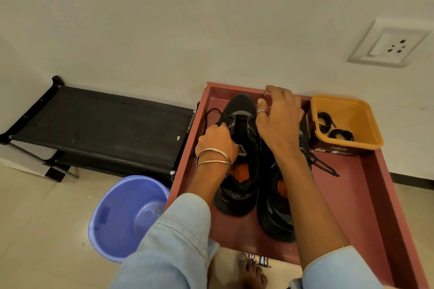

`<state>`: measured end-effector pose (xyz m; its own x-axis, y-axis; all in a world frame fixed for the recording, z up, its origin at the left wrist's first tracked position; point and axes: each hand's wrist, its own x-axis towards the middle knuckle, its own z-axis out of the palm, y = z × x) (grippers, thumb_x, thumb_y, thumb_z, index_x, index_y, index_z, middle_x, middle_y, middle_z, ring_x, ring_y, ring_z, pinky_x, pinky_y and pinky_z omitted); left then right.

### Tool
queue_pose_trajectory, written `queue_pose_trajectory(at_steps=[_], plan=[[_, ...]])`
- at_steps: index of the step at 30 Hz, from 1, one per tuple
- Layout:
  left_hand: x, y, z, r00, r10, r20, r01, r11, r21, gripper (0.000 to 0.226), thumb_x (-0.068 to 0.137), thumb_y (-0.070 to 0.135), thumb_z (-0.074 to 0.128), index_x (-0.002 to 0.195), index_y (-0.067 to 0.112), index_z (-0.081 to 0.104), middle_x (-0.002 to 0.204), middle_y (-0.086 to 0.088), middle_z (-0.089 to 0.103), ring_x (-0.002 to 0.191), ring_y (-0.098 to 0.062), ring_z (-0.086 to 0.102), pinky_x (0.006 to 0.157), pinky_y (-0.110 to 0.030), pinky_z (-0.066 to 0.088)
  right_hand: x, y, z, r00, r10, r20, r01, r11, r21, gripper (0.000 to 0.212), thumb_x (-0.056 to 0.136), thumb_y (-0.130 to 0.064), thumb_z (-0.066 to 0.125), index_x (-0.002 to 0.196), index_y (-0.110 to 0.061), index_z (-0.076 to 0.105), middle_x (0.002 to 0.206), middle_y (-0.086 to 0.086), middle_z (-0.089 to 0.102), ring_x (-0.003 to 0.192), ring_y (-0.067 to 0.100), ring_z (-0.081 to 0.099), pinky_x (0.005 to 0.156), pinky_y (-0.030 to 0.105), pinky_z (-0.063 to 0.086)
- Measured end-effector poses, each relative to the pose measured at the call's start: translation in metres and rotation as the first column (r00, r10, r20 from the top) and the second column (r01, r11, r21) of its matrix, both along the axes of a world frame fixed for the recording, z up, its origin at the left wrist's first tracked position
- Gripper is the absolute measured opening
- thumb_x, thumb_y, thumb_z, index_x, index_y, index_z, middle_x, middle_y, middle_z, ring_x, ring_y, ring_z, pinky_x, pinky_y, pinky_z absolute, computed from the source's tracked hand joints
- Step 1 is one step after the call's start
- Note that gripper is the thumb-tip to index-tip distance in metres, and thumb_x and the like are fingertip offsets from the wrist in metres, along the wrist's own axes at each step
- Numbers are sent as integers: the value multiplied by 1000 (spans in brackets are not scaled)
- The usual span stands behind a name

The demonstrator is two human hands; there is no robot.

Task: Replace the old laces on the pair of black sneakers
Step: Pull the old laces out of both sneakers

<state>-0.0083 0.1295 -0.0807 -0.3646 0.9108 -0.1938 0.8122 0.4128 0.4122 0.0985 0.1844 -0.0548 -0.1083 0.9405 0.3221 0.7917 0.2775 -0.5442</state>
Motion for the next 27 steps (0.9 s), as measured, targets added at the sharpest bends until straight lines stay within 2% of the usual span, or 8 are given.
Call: queue_pose_trajectory(at_steps=[3, 6, 9, 14, 18, 20, 23, 27], plan=[[2, -1, 0, 1000, 11, 7, -10, 999, -31, 50, 91, 32, 54, 137, 16, 43, 125, -12, 51, 109, -37, 57, 86, -44, 49, -9, -7, -7, 968, 156, 199, -137, 985, -105, 33, 96, -25, 47, 127, -15, 57, 141, 7, 40, 129, 27, 28, 103, 45, 26], [3, -1, -3, 1000, 22, 7, -22, 999, -45, 51, 94, 31, 48, 141, 17, 37, 130, -13, 48, 112, -38, 54, 87, -44, 47, -16, -15, -21, 886, 240, 397, -109, 939, -325, 43, 96, -29, 46, 138, -20, 45, 156, 8, 13, 140, 31, 10, 107, 56, 18], [4, -1, -4, 999, 36, 18, -35, 998, -56, 52, 96, 27, 46, 145, 18, 31, 131, -14, 46, 114, -38, 53, 87, -44, 47, -16, -15, -22, 863, 273, 424, -95, 914, -395, 44, 92, -25, 49, 136, -24, 46, 159, 7, -1, 144, 32, -3, 107, 61, 12], [7, -3, -3, 996, 76, 42, -73, 995, -69, 53, 97, 22, 41, 148, 22, 25, 132, -16, 45, 116, -39, 51, 89, -46, 46, -17, -17, -13, 885, 304, 352, -118, 879, -463, 30, 87, -19, 53, 117, -19, 57, 155, 8, 10, 143, 29, -4, 109, 62, 8], [10, -2, -5, 992, 113, 47, -109, 991, -76, 53, 97, 24, 45, 146, 19, 28, 131, -17, 46, 115, -41, 51, 88, -46, 46, -7, -11, -1, 937, 282, 205, -154, 863, -481, 23, 91, -24, 53, 113, -19, 57, 142, 7, 27, 139, 26, 8, 113, 57, 7], [11, -1, -5, 995, 98, 36, -94, 990, -106, 60, 94, 23, 52, 147, 17, 24, 132, -17, 44, 115, -42, 51, 88, -46, 48, -1, -6, 8, 968, 232, 92, -164, 869, -466, 14, 90, -28, 55, 96, -18, 63, 130, 7, 41, 132, 29, 21, 111, 55, 19], [14, -1, -4, 996, 88, 25, -83, 987, -138, 68, 92, 23, 57, 149, 16, 19, 134, -17, 41, 115, -42, 51, 87, -46, 48, 7, -2, 20, 973, 139, -186, -211, 866, -454, 23, 90, -33, 57, 76, -15, 65, 105, 11, 61, 117, 29, 42, 101, 52, 36], [15, -1, -1, 998, 64, -14, -66, 985, -162, 73, 93, 16, 54, 151, 16, 11, 139, -16, 37, 117, -41, 50, 89, -45, 48, 10, -9, 49, 747, 19, -664, -386, 827, -410, 22, 99, -20, 49, 85, -9, 63, 94, 7, 66, 93, 10, 63, 85, 25, 49]])
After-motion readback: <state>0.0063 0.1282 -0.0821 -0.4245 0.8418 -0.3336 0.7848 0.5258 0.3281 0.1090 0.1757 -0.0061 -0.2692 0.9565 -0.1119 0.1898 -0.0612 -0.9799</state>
